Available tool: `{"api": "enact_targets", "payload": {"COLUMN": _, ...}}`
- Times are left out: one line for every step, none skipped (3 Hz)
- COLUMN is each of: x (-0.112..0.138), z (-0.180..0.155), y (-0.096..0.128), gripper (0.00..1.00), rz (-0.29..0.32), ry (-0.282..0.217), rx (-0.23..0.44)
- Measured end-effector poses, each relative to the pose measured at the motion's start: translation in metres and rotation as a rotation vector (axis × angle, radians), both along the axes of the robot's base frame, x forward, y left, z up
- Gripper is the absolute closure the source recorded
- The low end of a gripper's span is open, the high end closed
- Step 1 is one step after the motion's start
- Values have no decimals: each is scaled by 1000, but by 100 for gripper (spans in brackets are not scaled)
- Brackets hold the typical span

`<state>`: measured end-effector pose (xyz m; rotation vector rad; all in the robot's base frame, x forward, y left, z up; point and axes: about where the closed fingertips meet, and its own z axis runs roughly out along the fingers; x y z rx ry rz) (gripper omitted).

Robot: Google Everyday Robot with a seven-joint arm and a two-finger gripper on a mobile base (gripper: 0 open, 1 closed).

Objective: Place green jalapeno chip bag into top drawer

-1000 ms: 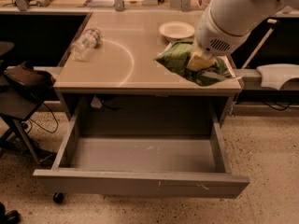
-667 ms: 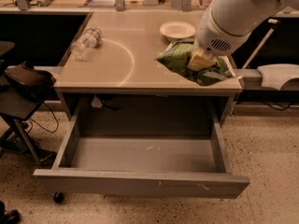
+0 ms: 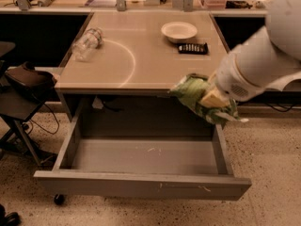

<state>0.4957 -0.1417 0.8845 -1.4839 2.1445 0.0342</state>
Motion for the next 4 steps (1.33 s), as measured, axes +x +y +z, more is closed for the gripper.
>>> {"api": "enact_targets", "payload": {"x": -30, "z": -57, "y": -8, "gripper": 100, "rz": -14, "ry": 127, "rx": 183}}
{"api": "enact_targets", "payload": {"x": -32, "z": -110, "y": 4, "gripper": 100, "rz": -1, "ry": 276, "rx": 332}}
{"api": "enact_targets", "payload": {"x": -31, "z": -125, "y": 4, "gripper": 100, "rz": -3, "ry": 305, "rx": 353}}
{"api": "enact_targets", "payload": {"x": -32, "z": -132, "y": 1, "gripper": 100, "rz": -15, "ry": 307, "rx": 371}}
